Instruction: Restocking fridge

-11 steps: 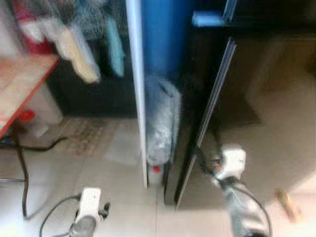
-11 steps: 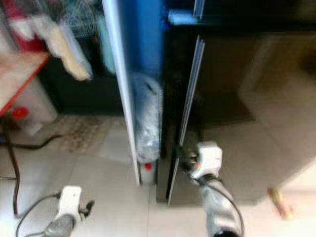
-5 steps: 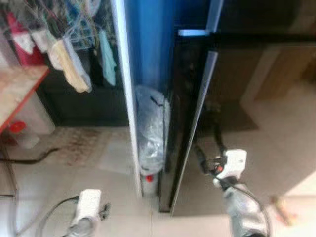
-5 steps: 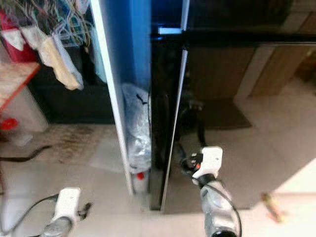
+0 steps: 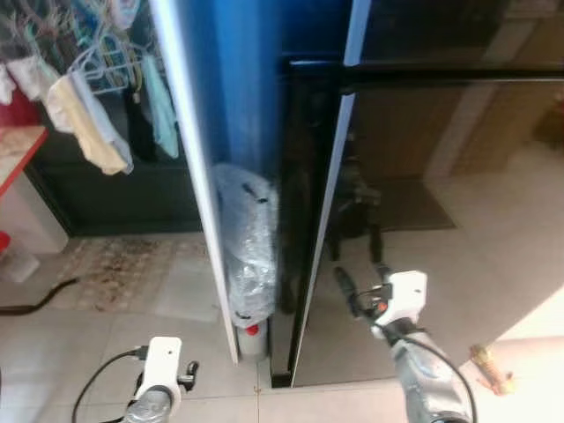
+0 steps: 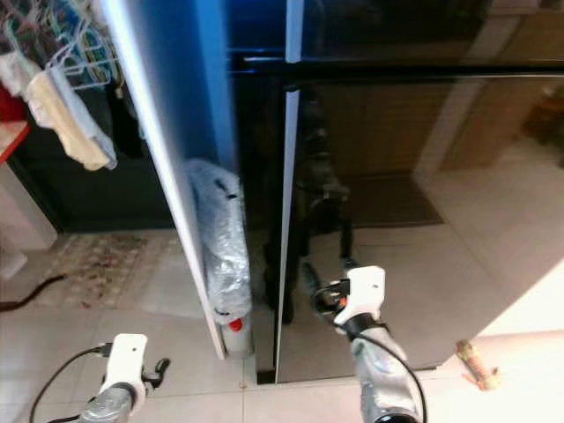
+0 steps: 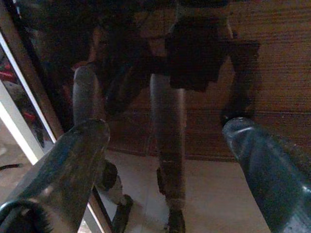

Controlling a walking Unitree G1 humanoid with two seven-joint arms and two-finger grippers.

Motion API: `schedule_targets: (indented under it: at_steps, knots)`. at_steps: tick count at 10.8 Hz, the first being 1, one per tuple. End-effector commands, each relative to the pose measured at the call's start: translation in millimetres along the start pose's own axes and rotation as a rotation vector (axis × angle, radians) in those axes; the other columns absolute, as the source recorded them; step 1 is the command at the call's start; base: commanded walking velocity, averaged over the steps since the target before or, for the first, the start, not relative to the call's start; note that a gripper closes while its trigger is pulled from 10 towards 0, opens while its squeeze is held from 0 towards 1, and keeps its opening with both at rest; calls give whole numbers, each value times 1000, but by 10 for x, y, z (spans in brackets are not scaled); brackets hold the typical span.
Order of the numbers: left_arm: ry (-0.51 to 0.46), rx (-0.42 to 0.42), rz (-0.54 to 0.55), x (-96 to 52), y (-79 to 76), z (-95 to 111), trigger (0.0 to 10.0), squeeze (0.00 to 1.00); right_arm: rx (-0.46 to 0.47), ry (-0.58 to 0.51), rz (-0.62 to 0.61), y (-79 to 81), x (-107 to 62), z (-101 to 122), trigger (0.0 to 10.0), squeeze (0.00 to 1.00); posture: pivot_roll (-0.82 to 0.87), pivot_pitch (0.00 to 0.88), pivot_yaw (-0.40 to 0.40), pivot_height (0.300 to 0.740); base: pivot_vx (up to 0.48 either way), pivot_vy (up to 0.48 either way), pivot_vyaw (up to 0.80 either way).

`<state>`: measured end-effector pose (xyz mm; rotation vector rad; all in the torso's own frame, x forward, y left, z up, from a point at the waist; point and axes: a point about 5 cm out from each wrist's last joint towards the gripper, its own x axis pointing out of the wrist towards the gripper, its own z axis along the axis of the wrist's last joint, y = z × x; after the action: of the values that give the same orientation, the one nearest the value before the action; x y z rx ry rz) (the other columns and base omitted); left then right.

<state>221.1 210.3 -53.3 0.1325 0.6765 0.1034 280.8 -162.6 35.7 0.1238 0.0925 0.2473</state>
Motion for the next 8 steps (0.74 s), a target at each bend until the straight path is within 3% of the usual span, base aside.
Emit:
schedule_targets:
  at_steps: [1,8]
  knots:
    - [9,7,8,-2,29,-13,10000,0,-2,-29,6,10,95,110,10000,0,-119,28,-15,740,274,0,0]
    - [4,6,9,0,21,-3,10000,0,-5,-33,14,21,146,145,10000,0,-117,24,-19,740,274,0,0]
